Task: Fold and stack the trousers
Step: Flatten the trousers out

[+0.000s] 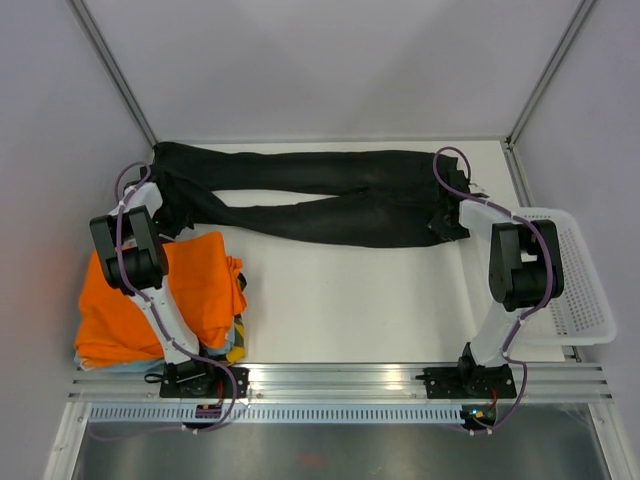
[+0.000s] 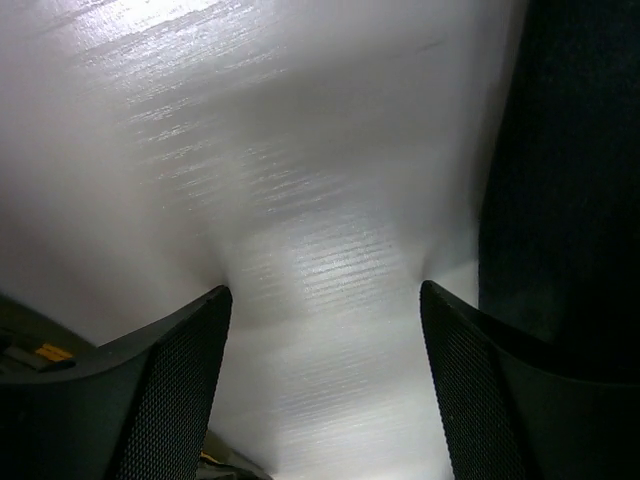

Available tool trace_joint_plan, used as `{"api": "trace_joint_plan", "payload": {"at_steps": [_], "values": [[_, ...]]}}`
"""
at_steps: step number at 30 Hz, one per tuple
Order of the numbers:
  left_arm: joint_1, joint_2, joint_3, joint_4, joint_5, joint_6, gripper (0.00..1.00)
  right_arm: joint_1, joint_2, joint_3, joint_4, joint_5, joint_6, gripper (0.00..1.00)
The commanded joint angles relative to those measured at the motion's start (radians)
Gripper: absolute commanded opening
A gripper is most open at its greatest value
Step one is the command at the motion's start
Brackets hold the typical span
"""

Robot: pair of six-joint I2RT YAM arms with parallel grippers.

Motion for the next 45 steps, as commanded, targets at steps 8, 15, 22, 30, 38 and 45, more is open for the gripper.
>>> {"api": "trace_joint_plan", "payload": {"at_steps": [8,15,22,30,38,45], "values": [[0.004,0.130,0.094,0.165,-0.002,-0.072,0.80,0.007,-0.087,0.101,-0.102,-0.033,0.013,0.00],[0.005,0.182,0.090,0.324,0.065,-0.081,0.68,0.015,-0.084,0.120,-0.139,-0.045,0.044,0.00],[0.004,0.216,0.113,0.429,0.119,-0.075,0.02,0.018,-0.055,0.167,-0.169,-0.045,0.051,0.00],[0.004,0.070,0.200,0.282,0.039,0.050,0.02,0.018,-0.038,0.235,-0.197,-0.071,0.056,0.00],[0.005,-0.025,0.469,-0.203,-0.155,0.139,0.02,0.016,-0.077,0.357,-0.327,-0.056,0.047,0.00],[0.017,-0.117,0.415,-0.391,-0.200,0.172,0.02,0.007,-0.157,0.318,-0.432,-0.037,0.064,0.00]]}}
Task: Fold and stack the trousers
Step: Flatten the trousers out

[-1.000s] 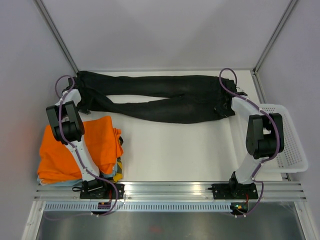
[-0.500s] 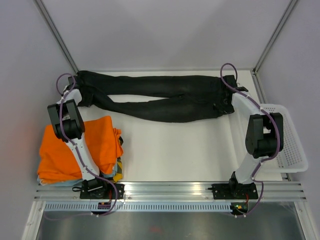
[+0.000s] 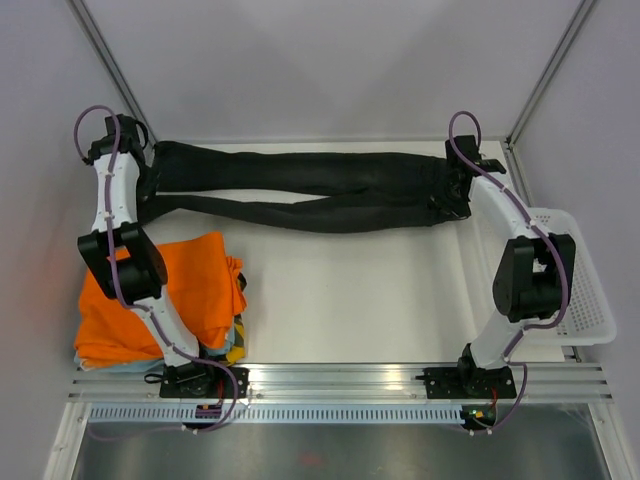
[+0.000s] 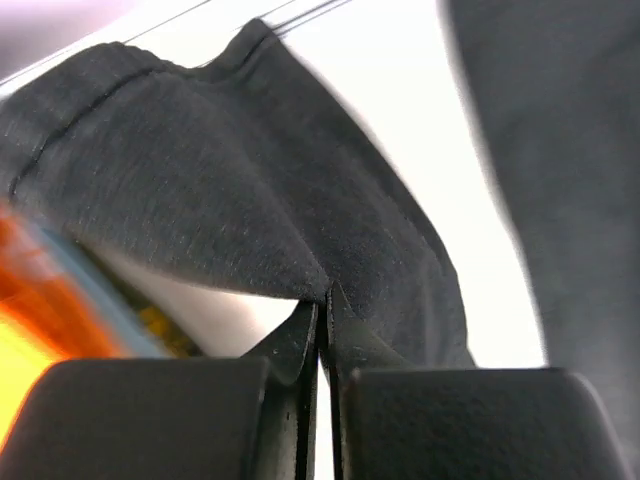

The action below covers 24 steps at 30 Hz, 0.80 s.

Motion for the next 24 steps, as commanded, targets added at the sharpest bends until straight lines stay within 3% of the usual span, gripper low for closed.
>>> {"api": "trace_joint_plan", "payload": {"at_steps": [1,9,12,15,16,17,18,19,21,24], "values": [[0.012,-0.079,-0.109,-0.118,-0.073,0.062,0.02,-0.006,-0.093,-0.027,-0.058,0.029,0.019,0.00],[0.016,-0.212,-0.377,0.022,-0.091,0.069,0.02,-0.008,-0.156,-0.222,-0.011,-0.028,-0.003,0.01],[0.016,-0.208,-0.416,0.039,-0.080,0.095,0.02,-0.008,-0.107,-0.213,-0.039,-0.089,-0.053,0.10],[0.016,-0.209,-0.409,0.034,-0.042,0.118,0.26,0.001,-0.076,-0.184,-0.078,-0.133,-0.104,0.29],[0.018,-0.220,-0.402,0.039,-0.037,0.133,0.45,0.004,-0.079,-0.164,-0.076,-0.144,-0.136,0.43],[0.018,-0.231,-0.387,0.048,-0.028,0.145,0.56,0.014,-0.098,-0.149,-0.075,-0.149,-0.150,0.50],[0.016,-0.257,-0.375,0.066,-0.018,0.168,0.69,0.017,-0.107,-0.133,-0.070,-0.155,-0.164,0.64],[0.018,-0.267,-0.361,0.072,-0.013,0.179,0.85,0.017,-0.115,-0.094,-0.069,-0.167,-0.190,0.71],[0.016,-0.283,-0.303,0.086,0.010,0.216,0.89,0.017,-0.125,-0.041,-0.063,-0.225,-0.210,0.82],[0.016,-0.284,-0.211,0.091,0.056,0.248,0.89,0.021,-0.129,0.032,-0.009,-0.316,-0.247,0.84]]}}
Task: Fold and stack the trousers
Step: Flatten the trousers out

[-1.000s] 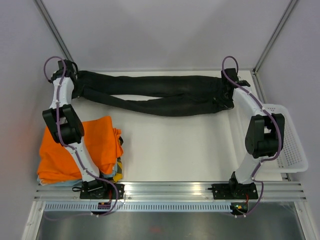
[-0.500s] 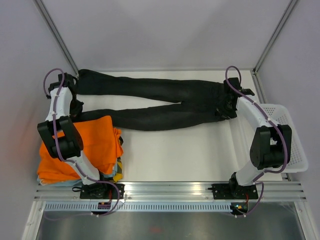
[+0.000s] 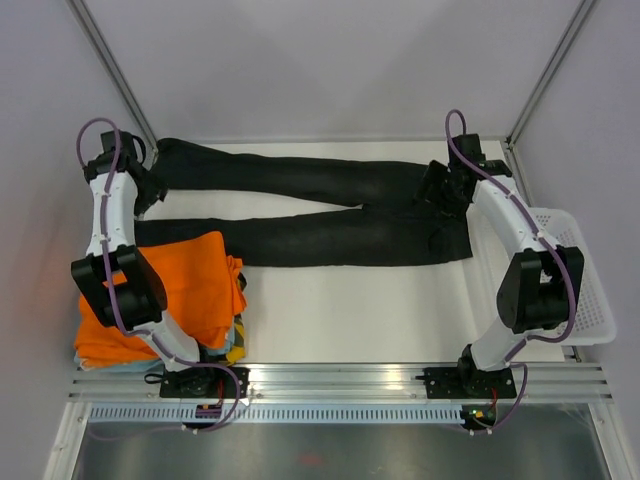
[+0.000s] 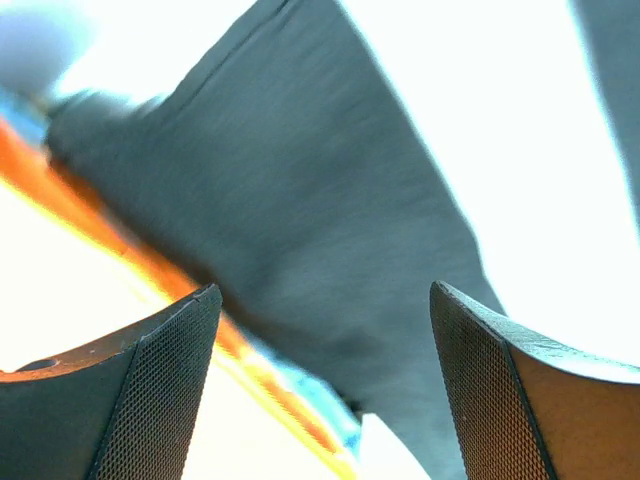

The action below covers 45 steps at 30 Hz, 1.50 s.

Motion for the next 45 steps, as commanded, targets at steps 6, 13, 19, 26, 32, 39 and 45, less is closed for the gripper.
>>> {"api": "trace_joint_plan", "payload": {"at_steps": [6,13,19,26,32,39,45], "values": [[0.002,-0.012,0.073,0.129,0.170,0.024,0.80,0.018,-0.008,0.065,0.162,-0.116,-0.078,0.82],[0.003,0.149,-0.051,0.151,0.186,-0.114,0.36,0.019,0.077,0.072,0.189,-0.075,-0.071,0.80],[0.000,0.273,-0.077,0.172,0.195,-0.165,0.02,0.019,0.150,0.091,0.228,-0.058,-0.032,0.80],[-0.001,0.359,-0.103,0.303,0.187,-0.213,0.02,0.018,0.307,0.204,0.240,-0.043,-0.007,0.80],[-0.018,0.485,0.026,0.370,0.175,-0.280,0.02,0.018,0.457,0.347,0.215,-0.038,-0.028,0.80],[-0.044,0.626,0.328,0.289,0.115,-0.302,0.02,0.018,0.557,0.415,0.209,-0.033,-0.055,0.80],[-0.046,0.610,0.317,0.176,0.078,-0.325,0.02,0.018,0.568,0.419,0.214,0.020,-0.059,0.81]]}}
